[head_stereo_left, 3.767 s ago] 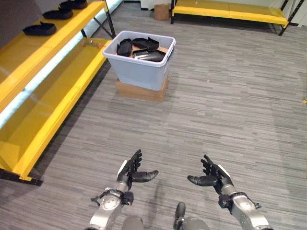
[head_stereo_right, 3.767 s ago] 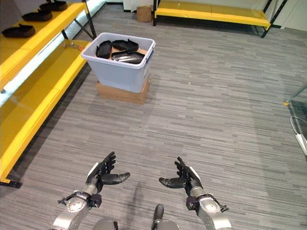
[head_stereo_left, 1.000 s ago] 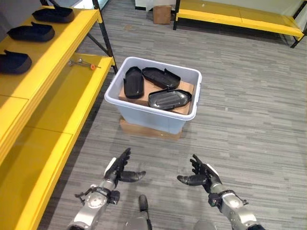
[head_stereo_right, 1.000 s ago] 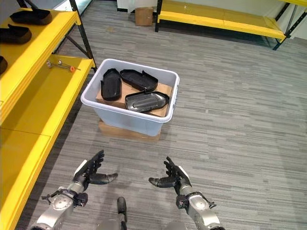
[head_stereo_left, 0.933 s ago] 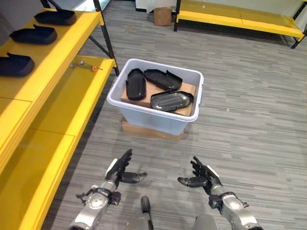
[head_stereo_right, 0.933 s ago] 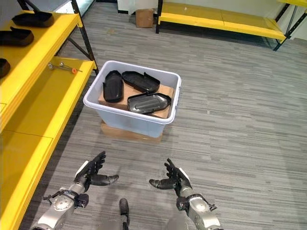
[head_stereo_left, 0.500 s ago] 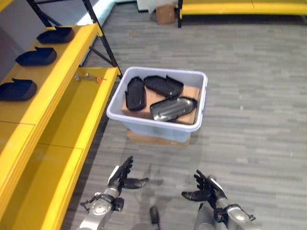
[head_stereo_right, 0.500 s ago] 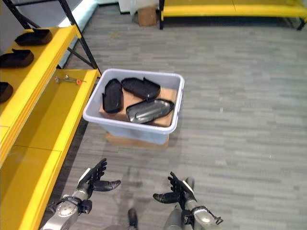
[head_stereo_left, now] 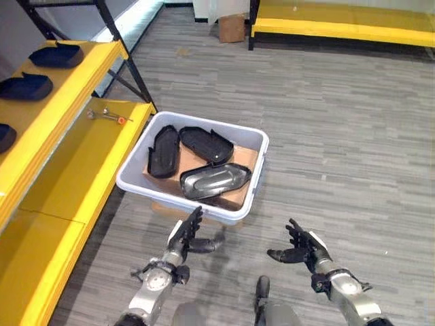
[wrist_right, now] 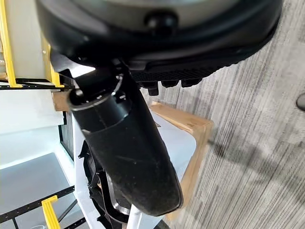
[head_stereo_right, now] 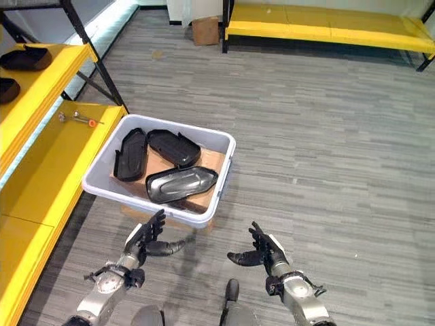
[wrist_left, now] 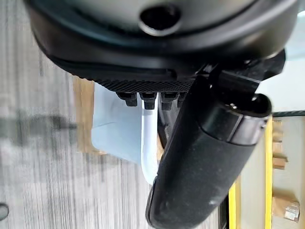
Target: Move parts from the plastic box to the shelf.
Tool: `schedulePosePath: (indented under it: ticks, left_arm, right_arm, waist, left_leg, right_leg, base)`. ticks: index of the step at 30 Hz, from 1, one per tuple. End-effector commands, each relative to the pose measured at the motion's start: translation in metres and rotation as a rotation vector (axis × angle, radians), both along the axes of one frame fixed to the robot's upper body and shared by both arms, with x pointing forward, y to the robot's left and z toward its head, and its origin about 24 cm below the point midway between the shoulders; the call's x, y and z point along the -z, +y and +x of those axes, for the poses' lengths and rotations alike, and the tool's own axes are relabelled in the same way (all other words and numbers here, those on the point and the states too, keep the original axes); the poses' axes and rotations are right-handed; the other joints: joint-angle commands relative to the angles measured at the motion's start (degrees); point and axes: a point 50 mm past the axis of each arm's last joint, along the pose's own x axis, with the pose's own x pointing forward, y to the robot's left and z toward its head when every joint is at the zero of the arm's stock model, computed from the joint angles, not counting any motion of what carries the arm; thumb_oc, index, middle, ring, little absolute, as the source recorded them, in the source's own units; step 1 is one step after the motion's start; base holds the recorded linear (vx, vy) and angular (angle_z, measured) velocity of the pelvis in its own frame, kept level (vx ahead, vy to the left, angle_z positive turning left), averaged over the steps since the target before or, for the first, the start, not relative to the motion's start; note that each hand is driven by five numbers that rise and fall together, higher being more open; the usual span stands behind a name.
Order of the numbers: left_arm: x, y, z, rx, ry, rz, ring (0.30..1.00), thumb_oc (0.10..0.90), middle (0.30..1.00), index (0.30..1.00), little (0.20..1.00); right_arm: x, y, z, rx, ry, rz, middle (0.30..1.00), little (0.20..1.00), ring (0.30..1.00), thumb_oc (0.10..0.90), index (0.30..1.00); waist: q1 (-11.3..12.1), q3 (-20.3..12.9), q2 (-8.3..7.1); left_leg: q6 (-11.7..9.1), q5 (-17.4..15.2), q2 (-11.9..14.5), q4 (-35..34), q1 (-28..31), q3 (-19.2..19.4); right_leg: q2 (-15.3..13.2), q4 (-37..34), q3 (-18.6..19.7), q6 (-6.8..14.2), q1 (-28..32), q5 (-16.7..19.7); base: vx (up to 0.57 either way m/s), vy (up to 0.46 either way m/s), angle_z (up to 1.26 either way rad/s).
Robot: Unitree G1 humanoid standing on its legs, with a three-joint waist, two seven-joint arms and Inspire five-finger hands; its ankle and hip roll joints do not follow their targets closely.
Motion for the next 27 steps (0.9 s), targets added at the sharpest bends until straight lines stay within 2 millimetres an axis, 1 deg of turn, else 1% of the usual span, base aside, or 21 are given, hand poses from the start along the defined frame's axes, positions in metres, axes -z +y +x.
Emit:
schedulePosePath:
  ticks: [1,2,3,4,5,6,7,8,9,10,12,14,16,17,19,21,22,24,25,26,27]
  left_arm:
    - [-0.038,0.015,0.019,0.003,-0.189,0.022,1.000,0.900,1.000,1.000,1.000]
    - [-0.037,0.018,0.017,-0.002,-0.184,0.031,1.000,0.900,1.000,1.000,1.000]
    - [-0.036,0.022,0.015,-0.012,-0.177,0.044,1.000,0.900,1.000,1.000,1.000]
    - [-0.036,0.028,0.014,-0.030,-0.171,0.064,1.000,0.900,1.000,1.000,1.000]
    - [-0.036,0.030,0.013,-0.032,-0.166,0.066,1.000,0.900,1.000,1.000,1.000]
    - [-0.036,0.030,0.013,-0.032,-0.166,0.066,1.000,0.900,1.000,1.000,1.000]
    - [-0.037,0.030,0.013,-0.026,-0.172,0.064,1.000,0.900,1.000,1.000,1.000]
    - [-0.035,0.030,0.011,-0.018,-0.161,0.067,1.000,0.900,1.000,1.000,1.000]
    - [-0.036,0.030,0.012,-0.008,-0.165,0.077,1.000,0.900,1.000,1.000,1.000]
    - [-0.039,0.030,0.013,0.002,-0.178,0.089,1.000,0.900,1.000,1.000,1.000]
    - [-0.040,0.034,0.014,-0.002,-0.185,0.108,1.000,0.900,1.000,1.000,1.000]
    - [-0.043,0.035,0.017,-0.015,-0.196,0.118,1.000,0.900,1.000,1.000,1.000]
    - [-0.043,0.035,0.018,-0.018,-0.198,0.117,1.000,0.900,1.000,1.000,1.000]
    - [-0.045,0.036,0.019,-0.016,-0.206,0.126,1.000,0.900,1.000,1.000,1.000]
    - [-0.047,0.036,0.020,-0.014,-0.214,0.129,1.000,0.900,1.000,1.000,1.000]
    - [-0.050,0.035,0.022,-0.002,-0.232,0.142,1.000,0.900,1.000,1.000,1.000]
    - [-0.050,0.035,0.022,-0.002,-0.232,0.142,1.000,0.900,1.000,1.000,1.000]
    - [-0.057,0.034,0.024,0.021,-0.264,0.152,1.000,0.900,1.000,1.000,1.000]
    - [-0.058,0.034,0.024,0.026,-0.269,0.155,1.000,0.900,1.000,1.000,1.000]
    - [-0.058,0.033,0.024,0.031,-0.271,0.156,1.000,0.900,1.000,1.000,1.000]
    - [-0.060,0.031,0.025,0.034,-0.281,0.155,1.000,0.900,1.000,1.000,1.000]
  right_arm:
    - [-0.027,0.013,0.017,-0.008,-0.167,0.091,1.000,1.000,1.000,0.900,1.000]
    - [-0.026,0.013,0.016,-0.004,-0.167,0.093,1.000,1.000,1.000,0.900,1.000]
    - [-0.025,0.014,0.015,-0.003,-0.163,0.091,1.000,1.000,1.000,0.900,1.000]
    - [-0.022,0.018,0.015,-0.011,-0.156,0.096,1.000,1.000,1.000,0.900,1.000]
    - [-0.020,0.017,0.013,-0.008,-0.142,0.093,1.000,1.000,1.000,0.900,1.000]
    - [-0.020,0.017,0.013,-0.008,-0.142,0.093,1.000,1.000,1.000,0.900,1.000]
    - [-0.019,0.017,0.012,-0.009,-0.138,0.095,1.000,1.000,1.000,0.900,1.000]
    - [-0.017,0.016,0.010,-0.003,-0.127,0.095,1.000,1.000,1.000,0.900,1.000]
    - [-0.018,0.016,0.011,-0.001,-0.131,0.098,1.000,1.000,1.000,0.900,1.000]
    - [-0.019,0.016,0.012,0.011,-0.139,0.107,1.000,1.000,1.000,0.900,1.000]
    - [-0.024,0.019,0.015,0.001,-0.161,0.118,1.000,1.000,1.000,0.900,1.000]
    - [-0.029,0.023,0.021,-0.017,-0.186,0.112,1.000,1.000,1.000,0.900,1.000]
    - [-0.032,0.025,0.023,-0.024,-0.199,0.111,1.000,1.000,1.000,0.900,1.000]
    - [-0.042,0.026,0.027,-0.044,-0.247,0.097,1.000,1.000,1.000,0.900,1.000]
    - [-0.047,0.025,0.029,-0.048,-0.267,0.086,1.000,1.000,1.000,0.900,1.000]
    - [-0.067,0.021,0.038,-0.067,-0.364,0.034,1.000,1.000,1.000,0.900,1.000]
    - [-0.067,0.021,0.038,-0.067,-0.364,0.034,1.000,1.000,1.000,0.900,1.000]
    - [-0.113,0.013,0.051,-0.093,-0.588,-0.110,1.000,1.000,1.000,0.900,1.000]
    - [-0.131,0.013,0.056,-0.101,-0.673,-0.157,1.000,1.000,1.000,0.900,1.000]
    - [-0.141,0.013,0.058,-0.100,-0.718,-0.180,1.000,1.000,1.000,0.900,1.000]
    - [-0.169,0.014,0.062,-0.101,-0.850,-0.240,1.000,1.000,1.000,0.900,1.000]
  waist:
    - [0.71,0.25,-0.42]
    - [1.07,0.23,-0.47]
    - [1.82,0.11,-0.44]
    - [3.20,-0.10,-0.51]
    - [3.44,-0.74,-0.01]
    - [3.47,-0.71,-0.01]
    - [3.04,-1.10,0.18]
    - [3.03,-1.61,0.56]
    - [3.20,-2.20,0.91]
    - [2.90,-2.47,0.77]
    - [3.10,-2.43,0.20]
    - [3.33,-2.43,-0.26]
    - [3.37,-2.44,-0.38]
    - [3.18,-2.34,-0.56]
    - [3.08,-2.30,-0.68]
    - [2.74,-1.73,-0.83]
    - [2.75,-1.74,-0.83]
    - [2.56,-0.68,-0.65]
    - [2.60,-0.33,-0.63]
    - [2.64,0.00,-0.51]
    - [2.75,0.59,-0.29]
  left_leg:
    - [5.66,-4.03,0.73,-12.91,4.40,6.77]
    - [6.12,-3.74,3.29,-18.89,4.77,7.19]
    - [6.67,-3.50,6.00,-26.02,5.17,6.31]
    - [6.14,1.19,10.21,-35.89,5.31,2.55]
    - [4.69,4.32,12.48,-40.11,5.65,2.26]
    - [4.68,4.34,12.48,-40.18,5.74,2.30]
    - [4.54,3.37,12.36,-40.83,6.92,4.07]
    - [4.36,2.54,11.80,-41.42,7.80,4.86]
    - [4.10,1.95,10.17,-41.77,8.44,4.87]
    - [4.34,0.88,8.36,-41.62,9.01,6.44]
    - [5.24,-0.50,6.69,-41.09,9.16,7.25]
    - [6.25,-1.83,5.10,-40.39,8.60,7.82]
    - [6.66,-2.36,4.51,-40.08,8.41,8.00]
    - [7.36,-3.10,3.48,-40.05,8.12,8.51]
    - [7.58,-3.29,3.12,-40.05,7.92,8.67]
    - [8.04,-3.74,2.26,-39.89,7.16,8.99]
    - [8.05,-3.75,2.26,-39.88,7.15,8.99]
    - [8.02,-3.59,1.69,-40.17,6.32,8.89]
    - [7.97,-3.51,1.57,-40.26,6.01,8.84]
    - [7.96,-3.47,1.48,-40.30,5.79,8.70]
    - [7.98,-3.27,1.27,-40.50,5.24,8.60]
  right_leg:
    - [-0.83,-1.51,2.03,7.20,0.56,1.13]
    - [-0.42,-1.39,2.30,7.64,0.85,0.32]
    - [0.01,-1.11,2.74,8.25,1.28,-0.71]
    - [0.66,-0.56,4.16,8.95,2.00,-2.50]
    - [0.73,-0.34,4.91,9.54,3.44,-3.55]
    - [0.73,-0.34,4.93,9.53,3.47,-3.56]
    - [0.66,0.03,5.04,9.73,3.88,-3.99]
    - [0.51,0.15,4.91,10.02,4.30,-3.93]
    - [-0.37,0.31,5.38,10.44,4.51,-3.38]
    - [-1.90,0.85,5.70,10.97,4.70,-3.08]
    - [-3.39,1.25,6.23,11.79,4.37,-2.38]
    - [-4.62,1.42,7.08,12.50,3.33,-1.55]
    - [-5.16,1.52,7.19,12.79,2.94,-1.11]
    - [-5.97,1.45,7.48,13.37,2.21,-0.22]
    - [-6.28,1.52,7.65,13.56,1.69,0.20]
    - [-7.19,1.82,7.94,14.27,0.14,1.35]
    - [-7.19,1.83,7.95,14.27,0.12,1.34]
    - [-7.87,1.92,7.30,14.65,-0.93,2.31]
    - [-7.99,1.83,7.00,14.77,-1.17,2.56]
    - [-8.18,1.81,6.76,14.88,-1.40,2.71]
    - [-8.39,1.77,6.36,15.03,-1.90,2.96]
  base:
    - [0.21,0.031,0.38]
    - [0.26,0.086,0.29]
    - [0.36,0.185,0.01]
    - [0.46,0.274,-0.50]
    - [0.36,0.224,-0.82]
    - [0.25,0.186,-0.84]
    - [0.14,0.141,-0.60]
    - [0.27,0.313,-0.40]
    - [0.30,0.425,-0.33]
    - [0.28,0.421,-0.12]
    - [0.14,0.266,-0.05]
    - [0.07,0.183,-0.06]
    - [0.06,0.134,-0.16]
    - [0.05,0.130,-0.06]
    - [0.03,0.107,-0.03]
    - [0.00,0.084,-0.25]
    - [0.01,0.066,-0.28]
    - [0.01,0.070,-0.13]
    - [-0.01,0.043,0.00]
    - [-0.02,0.031,0.01]
    - [0.00,0.000,0.00]
